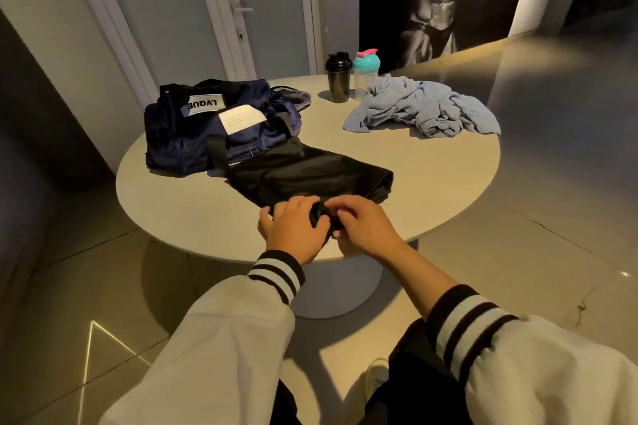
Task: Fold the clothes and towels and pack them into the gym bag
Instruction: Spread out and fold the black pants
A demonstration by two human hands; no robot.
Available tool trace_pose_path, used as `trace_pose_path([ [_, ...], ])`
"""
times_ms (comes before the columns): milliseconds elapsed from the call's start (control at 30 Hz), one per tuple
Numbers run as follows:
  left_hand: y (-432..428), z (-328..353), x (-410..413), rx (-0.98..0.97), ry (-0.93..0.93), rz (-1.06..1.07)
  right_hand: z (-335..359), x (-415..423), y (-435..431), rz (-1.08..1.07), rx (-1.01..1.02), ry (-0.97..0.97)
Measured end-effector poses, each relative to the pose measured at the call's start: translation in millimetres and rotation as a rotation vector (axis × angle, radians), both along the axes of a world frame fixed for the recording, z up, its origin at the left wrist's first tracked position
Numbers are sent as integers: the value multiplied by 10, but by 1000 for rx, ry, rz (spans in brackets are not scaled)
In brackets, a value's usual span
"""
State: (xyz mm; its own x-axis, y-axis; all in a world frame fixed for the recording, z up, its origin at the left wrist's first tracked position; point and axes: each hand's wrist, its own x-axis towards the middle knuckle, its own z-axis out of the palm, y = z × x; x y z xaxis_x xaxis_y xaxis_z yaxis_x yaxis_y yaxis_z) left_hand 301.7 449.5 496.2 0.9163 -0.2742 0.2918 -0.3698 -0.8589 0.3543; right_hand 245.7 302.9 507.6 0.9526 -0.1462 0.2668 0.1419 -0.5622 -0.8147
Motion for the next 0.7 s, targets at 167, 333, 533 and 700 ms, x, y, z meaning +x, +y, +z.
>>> trace_pose_path([
  [167,113,49,-29,-98,-8,-10,-76,34,-170,-253,-390,-85],
  [333,126,-38,-105,-55,-4,-227,-127,-11,-204,-284,-575,168],
  [533,143,53,-81,-151,23,-163,-98,-41,-198,-254,-639,-77],
  [700,239,53,-102,-276,119,-255,-66,28,-82,-98,-577,74],
])
